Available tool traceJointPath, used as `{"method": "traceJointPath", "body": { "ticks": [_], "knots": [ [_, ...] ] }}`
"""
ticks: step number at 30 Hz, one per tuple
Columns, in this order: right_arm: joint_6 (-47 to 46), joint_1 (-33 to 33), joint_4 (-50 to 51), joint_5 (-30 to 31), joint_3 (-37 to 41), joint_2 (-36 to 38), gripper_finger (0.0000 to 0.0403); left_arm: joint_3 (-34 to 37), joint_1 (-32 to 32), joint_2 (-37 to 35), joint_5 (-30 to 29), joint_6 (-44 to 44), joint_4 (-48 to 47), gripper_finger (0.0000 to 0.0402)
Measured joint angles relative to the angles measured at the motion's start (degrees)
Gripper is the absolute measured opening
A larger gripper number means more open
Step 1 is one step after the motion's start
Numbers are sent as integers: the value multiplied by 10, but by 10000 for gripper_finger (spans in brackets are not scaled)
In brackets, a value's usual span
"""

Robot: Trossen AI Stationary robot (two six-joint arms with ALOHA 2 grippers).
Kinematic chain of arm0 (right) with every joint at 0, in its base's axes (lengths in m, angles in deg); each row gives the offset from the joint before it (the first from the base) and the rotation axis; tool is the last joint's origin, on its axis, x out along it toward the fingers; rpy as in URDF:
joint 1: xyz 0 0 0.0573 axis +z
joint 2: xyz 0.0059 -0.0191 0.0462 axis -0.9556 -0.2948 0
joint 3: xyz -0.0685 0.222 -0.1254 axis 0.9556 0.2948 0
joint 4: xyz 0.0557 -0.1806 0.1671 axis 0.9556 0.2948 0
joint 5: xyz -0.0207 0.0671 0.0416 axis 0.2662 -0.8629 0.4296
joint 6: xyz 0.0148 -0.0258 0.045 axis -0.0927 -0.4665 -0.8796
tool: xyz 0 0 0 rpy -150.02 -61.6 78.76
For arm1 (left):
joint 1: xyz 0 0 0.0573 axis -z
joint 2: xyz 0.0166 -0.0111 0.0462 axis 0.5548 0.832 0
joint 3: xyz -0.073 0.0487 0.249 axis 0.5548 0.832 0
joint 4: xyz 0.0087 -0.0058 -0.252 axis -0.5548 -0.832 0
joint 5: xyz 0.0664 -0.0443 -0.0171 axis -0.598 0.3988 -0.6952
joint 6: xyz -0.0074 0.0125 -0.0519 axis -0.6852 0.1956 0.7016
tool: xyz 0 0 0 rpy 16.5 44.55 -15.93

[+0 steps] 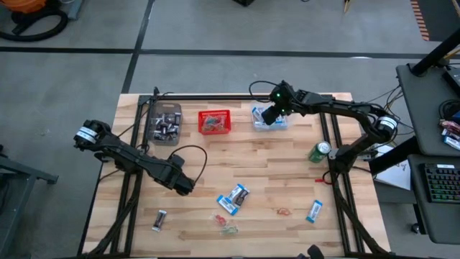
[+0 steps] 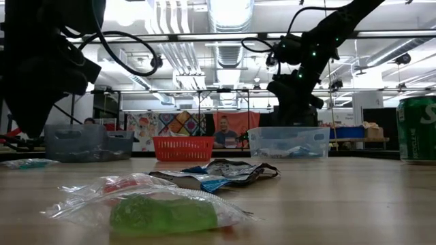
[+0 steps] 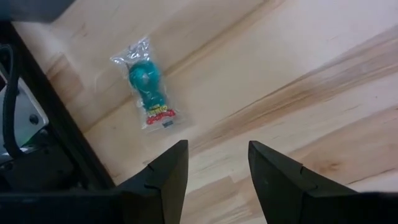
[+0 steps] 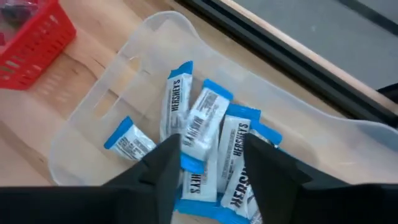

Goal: Sort candy
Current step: Put the blue gummy into the red bin

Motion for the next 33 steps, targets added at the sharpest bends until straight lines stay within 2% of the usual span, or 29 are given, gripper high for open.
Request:
{"method": "traceJointPath", "body": {
  "ticks": [4, 8, 14, 18, 23, 26, 31, 33],
  "knots": [
    [-18, 0, 0, -30, 0, 6, 195, 12, 0, 0, -1, 31, 0, 152],
    [-18, 4, -1, -87, 0, 14, 211, 41, 0, 0, -1, 75, 0, 152],
    [-13, 24, -2, -90, 0, 20, 208, 114, -2, 0, -2, 83, 35, 152],
    [-12, 40, -1, -90, 0, 20, 208, 156, -1, -3, -8, 82, 96, 152],
    [-11, 58, -2, -90, 0, 20, 206, 166, 1, -4, -19, 80, 109, 145],
    [-11, 74, -10, -90, 0, 20, 206, 154, 2, -1, -21, 74, 104, 118],
    [-4, 110, -55, -90, 0, 21, 206, 136, 7, 1, -29, 50, 110, 23],
    [1, 122, -68, -90, 0, 23, 206, 122, 14, 1, -42, 47, 114, 9]
  ]
}}
